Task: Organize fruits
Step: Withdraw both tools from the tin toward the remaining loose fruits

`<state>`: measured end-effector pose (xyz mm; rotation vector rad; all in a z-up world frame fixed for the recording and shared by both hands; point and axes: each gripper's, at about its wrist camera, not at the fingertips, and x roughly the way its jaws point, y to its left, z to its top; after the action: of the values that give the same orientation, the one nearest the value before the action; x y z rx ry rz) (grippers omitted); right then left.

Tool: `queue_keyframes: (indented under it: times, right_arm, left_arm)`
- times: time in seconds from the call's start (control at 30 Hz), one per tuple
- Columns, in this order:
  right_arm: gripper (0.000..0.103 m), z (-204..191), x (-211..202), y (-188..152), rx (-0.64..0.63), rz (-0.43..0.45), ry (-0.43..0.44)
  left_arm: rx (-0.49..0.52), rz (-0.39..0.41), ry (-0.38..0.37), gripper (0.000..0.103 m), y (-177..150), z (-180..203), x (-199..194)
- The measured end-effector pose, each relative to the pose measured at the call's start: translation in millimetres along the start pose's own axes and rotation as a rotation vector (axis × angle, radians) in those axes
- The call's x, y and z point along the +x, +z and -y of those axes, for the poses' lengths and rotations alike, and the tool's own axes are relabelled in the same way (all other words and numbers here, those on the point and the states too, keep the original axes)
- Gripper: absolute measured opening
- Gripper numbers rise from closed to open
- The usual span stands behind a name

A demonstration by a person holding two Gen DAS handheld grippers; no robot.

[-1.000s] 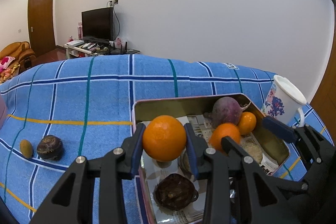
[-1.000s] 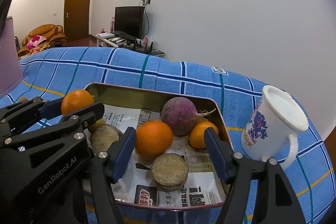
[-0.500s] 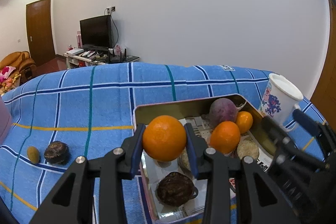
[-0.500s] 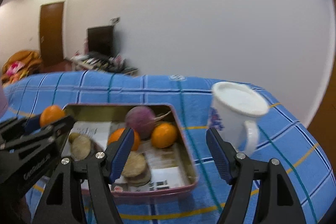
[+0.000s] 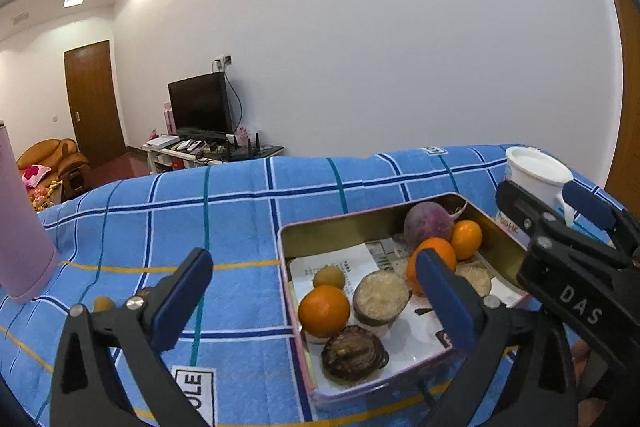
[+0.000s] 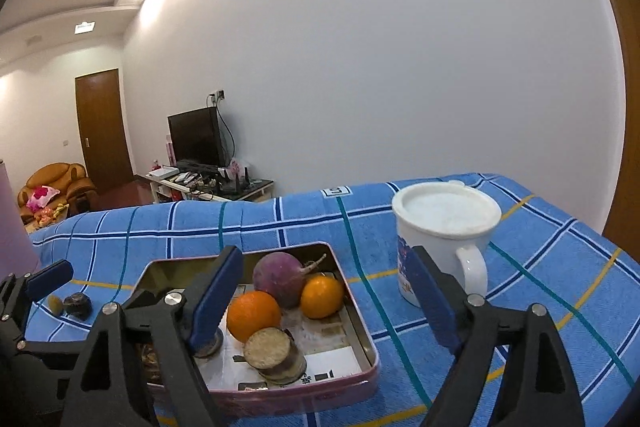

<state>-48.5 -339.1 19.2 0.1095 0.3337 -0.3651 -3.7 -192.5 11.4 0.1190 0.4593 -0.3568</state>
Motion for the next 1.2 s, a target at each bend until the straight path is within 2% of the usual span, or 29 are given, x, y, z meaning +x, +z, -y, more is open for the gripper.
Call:
queue_keyframes:
  times: [0.33, 0.57, 0.8, 1.2]
  right_arm:
    - [0.085, -18, -10, -4, -0.085, 0.069, -0.005]
    - [0.085, -16, -13, -5, -0.069, 0.066, -0.031]
    - [0.085, -17, -19, -10, -0.055, 0.040, -0.042]
    - [0.085, -46, -18, -16, -0.053, -0.036, -0.020]
  left_arm:
    - [0.002, 0.008, 0.062, 0.103, -9, -10, -13]
    - [0.013, 0.008, 0.066, 0.103, -16, -18, -25]
    - [0.023, -0.007, 0.084, 0.103, -22, -30, -32]
    - [0.049, -0.047, 0.134, 0.103, -27, -64, -31]
